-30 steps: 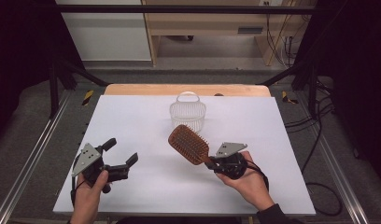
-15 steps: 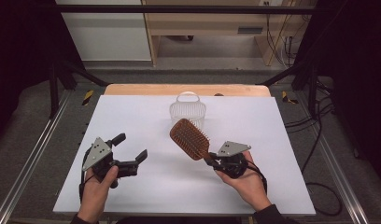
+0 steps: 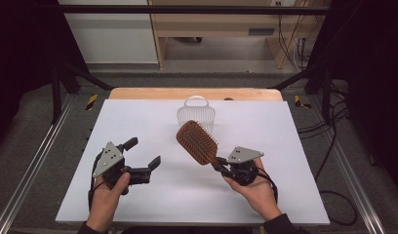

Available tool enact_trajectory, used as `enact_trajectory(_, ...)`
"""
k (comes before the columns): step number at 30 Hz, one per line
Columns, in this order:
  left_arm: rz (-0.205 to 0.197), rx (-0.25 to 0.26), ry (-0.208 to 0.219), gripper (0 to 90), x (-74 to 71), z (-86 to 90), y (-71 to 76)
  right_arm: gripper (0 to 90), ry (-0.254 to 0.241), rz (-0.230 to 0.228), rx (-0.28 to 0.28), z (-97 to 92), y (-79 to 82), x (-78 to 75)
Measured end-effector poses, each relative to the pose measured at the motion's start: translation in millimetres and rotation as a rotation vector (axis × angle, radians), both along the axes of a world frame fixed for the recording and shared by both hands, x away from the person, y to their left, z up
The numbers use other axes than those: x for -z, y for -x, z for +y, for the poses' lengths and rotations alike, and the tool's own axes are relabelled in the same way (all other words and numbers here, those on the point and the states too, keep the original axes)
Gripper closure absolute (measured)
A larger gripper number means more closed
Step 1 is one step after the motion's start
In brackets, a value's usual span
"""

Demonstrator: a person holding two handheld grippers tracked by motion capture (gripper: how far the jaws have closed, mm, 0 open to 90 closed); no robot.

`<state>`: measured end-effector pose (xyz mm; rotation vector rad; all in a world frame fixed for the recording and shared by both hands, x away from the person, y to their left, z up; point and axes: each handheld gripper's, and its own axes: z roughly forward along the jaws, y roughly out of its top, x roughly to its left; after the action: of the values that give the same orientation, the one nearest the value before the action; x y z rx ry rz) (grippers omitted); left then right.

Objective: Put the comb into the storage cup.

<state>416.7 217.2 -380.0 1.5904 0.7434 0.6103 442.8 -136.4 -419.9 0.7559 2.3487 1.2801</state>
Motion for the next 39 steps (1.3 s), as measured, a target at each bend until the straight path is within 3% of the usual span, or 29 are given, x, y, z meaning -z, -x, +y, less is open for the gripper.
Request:
enact_trajectory(13,0.013,0.041,0.033,1.8,-5.8,-14.4,-3.2,73.0,-0.048,-0.044,-0.016,5.3,1.9,-8.3)
enact_trajectory(29,0.036,0.100,0.103,2.1,-15.9,-35.5,-7.7,73.0,-0.091,-0.089,-0.046,20.1,5.0,-18.3)
enact_trajectory(35,0.072,0.112,0.140,2.5,-18.1,-41.9,-10.6,73.0,-0.109,-0.109,-0.050,22.1,8.3,-20.9)
enact_trajectory(39,0.104,0.118,0.188,2.7,-20.9,-48.1,-14.2,72.9,-0.117,-0.116,-0.050,22.5,10.1,-21.3)
